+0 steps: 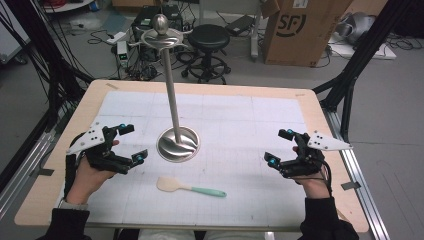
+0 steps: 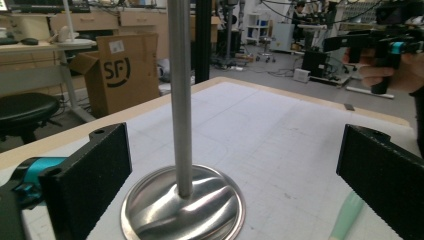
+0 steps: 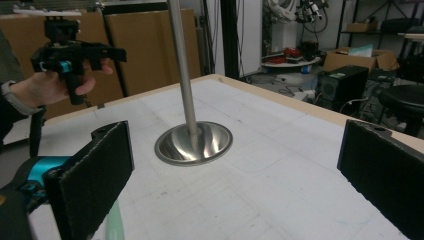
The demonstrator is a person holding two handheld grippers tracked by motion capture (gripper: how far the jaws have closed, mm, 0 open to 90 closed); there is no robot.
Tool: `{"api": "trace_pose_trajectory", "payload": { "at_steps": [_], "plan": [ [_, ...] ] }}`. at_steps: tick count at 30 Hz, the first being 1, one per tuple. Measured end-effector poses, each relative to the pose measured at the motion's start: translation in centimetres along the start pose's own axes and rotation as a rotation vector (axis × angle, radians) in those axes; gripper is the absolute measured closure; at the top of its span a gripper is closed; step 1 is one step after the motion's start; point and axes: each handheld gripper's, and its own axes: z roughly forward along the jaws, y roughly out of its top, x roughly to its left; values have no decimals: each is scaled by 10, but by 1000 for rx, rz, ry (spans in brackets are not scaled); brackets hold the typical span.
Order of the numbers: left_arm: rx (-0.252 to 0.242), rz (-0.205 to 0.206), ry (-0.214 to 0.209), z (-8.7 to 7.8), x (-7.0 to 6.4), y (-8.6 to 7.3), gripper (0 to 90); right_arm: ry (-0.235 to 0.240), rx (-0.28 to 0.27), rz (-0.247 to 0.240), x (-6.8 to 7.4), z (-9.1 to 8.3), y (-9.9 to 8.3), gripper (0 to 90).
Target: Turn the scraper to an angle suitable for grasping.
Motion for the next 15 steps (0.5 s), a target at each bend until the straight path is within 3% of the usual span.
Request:
{"api": "trace_pose_trajectory", "payload": {
  "at_steps": [5,11,13,15],
  "plan": [
    [6,5,71,-1,1,1,16,6,10,0,0,1,-1,2],
    [13,28,58,6,-6,1,18,3,16,1,-1,1,-1,2],
    [8,104,33,8,-13,1,102,4,18,3,-1,1,-1,2],
    [6,114,24,8,-15,1,216,4,24,5,-1,2,-2,2]
  ]
}}
